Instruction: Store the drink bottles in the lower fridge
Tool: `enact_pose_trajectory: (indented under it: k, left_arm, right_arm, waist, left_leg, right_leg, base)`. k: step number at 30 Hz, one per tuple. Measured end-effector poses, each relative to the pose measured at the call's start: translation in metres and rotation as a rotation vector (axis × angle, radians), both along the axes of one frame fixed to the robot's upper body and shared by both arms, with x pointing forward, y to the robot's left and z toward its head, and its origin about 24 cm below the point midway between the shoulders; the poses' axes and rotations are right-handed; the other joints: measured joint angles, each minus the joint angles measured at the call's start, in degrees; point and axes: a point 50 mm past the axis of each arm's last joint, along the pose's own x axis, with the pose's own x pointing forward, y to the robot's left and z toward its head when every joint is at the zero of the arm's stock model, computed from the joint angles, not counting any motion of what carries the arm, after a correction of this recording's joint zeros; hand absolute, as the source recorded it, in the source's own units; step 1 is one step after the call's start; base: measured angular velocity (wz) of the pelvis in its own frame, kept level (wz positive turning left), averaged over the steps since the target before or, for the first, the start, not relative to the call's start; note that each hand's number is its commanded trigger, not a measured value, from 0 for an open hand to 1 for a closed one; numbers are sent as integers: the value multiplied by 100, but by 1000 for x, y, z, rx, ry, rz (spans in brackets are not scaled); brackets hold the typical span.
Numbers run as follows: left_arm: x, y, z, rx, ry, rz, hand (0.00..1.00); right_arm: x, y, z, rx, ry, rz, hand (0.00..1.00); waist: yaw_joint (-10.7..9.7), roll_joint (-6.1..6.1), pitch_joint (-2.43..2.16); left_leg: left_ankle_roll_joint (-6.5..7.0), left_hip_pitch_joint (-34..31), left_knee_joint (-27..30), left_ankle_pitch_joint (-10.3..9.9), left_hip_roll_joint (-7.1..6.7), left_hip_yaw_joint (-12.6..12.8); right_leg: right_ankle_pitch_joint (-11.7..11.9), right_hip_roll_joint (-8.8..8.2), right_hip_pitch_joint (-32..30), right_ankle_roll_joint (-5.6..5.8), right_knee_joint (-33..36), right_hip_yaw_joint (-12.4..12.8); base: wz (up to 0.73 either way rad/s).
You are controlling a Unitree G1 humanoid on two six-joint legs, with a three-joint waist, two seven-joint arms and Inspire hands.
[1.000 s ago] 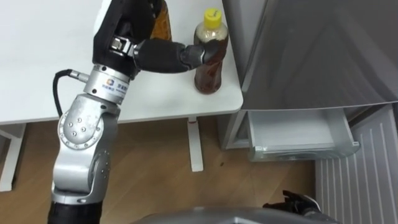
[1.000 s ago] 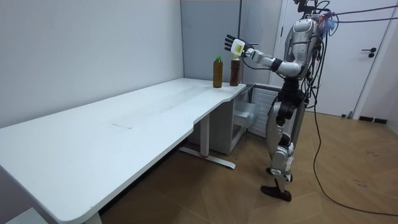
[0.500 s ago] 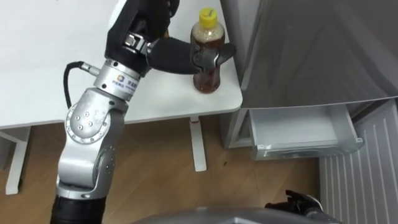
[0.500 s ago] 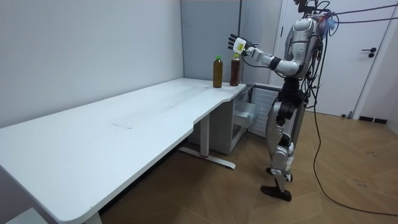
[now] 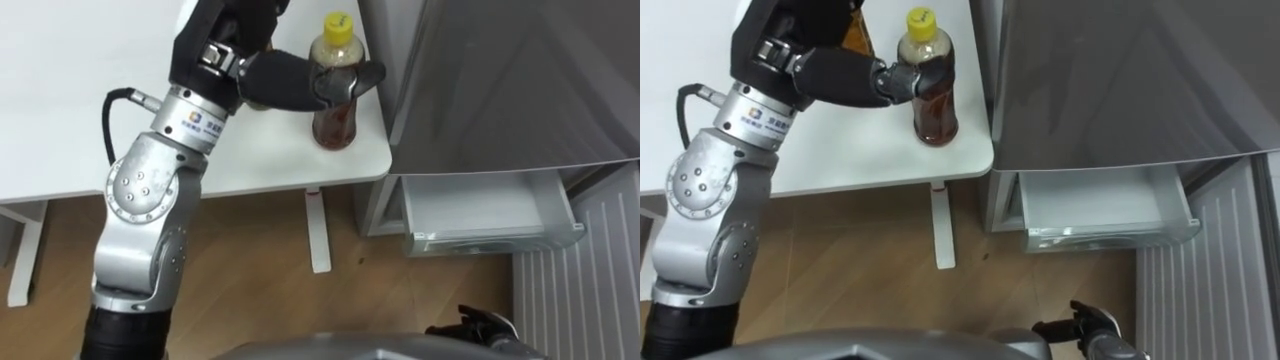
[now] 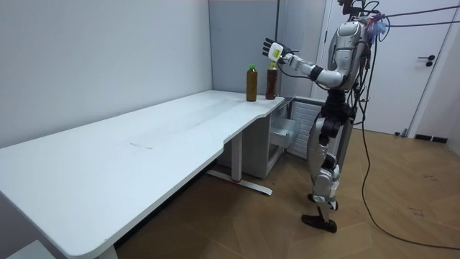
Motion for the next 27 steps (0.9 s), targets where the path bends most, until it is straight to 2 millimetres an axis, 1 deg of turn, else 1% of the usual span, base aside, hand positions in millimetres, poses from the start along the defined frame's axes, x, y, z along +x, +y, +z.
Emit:
enact_pose_trajectory:
  k: [3,7,10,17,25,27]
  left_arm:
    - [0,1,-1,-1,7,6,0]
    - [-1,1,-4,0,20,9,0]
    - [0,2,-11,3,48,14,0]
    - [0,4,-22,7,100,21,0]
    - [-1,-3,-24,11,107,-12,0]
    - [-1,-3,-26,12,115,-12,0]
  right_arm:
    - [0,1,0,0,-1,0,0]
    - [-1,2,0,-3,0,20,0]
    - [-1,2,0,-4,1,23,0]
    - [-1,2,0,-4,0,23,0]
    - [-1,2,0,-1,0,26,0]
    - [-1,2,0,0,0,27,0]
  waist:
    - [8,-45,8]
    - [8,-73,3]
    - [8,-78,-3]
    - [4,-78,-4]
    - [5,-105,6]
    - [7,-109,6]
  left_leg:
    - [0,16,-1,0,1,6]
    - [0,4,7,0,-1,6]
    - [0,5,14,0,-4,9]
    - [0,18,16,0,-2,18]
    - [0,19,13,0,1,33]
    - [1,21,13,0,5,85]
  right_leg:
    - [0,0,10,0,10,15]
    - [0,-1,22,0,11,16]
    - [0,-1,20,0,7,24]
    - [0,-1,18,0,8,26]
    - [0,-2,14,0,13,29]
    - [0,-2,9,0,14,33]
  base:
    - [0]
    - [0]
    - [0]
    - [0]
    - [0]
    - [0]
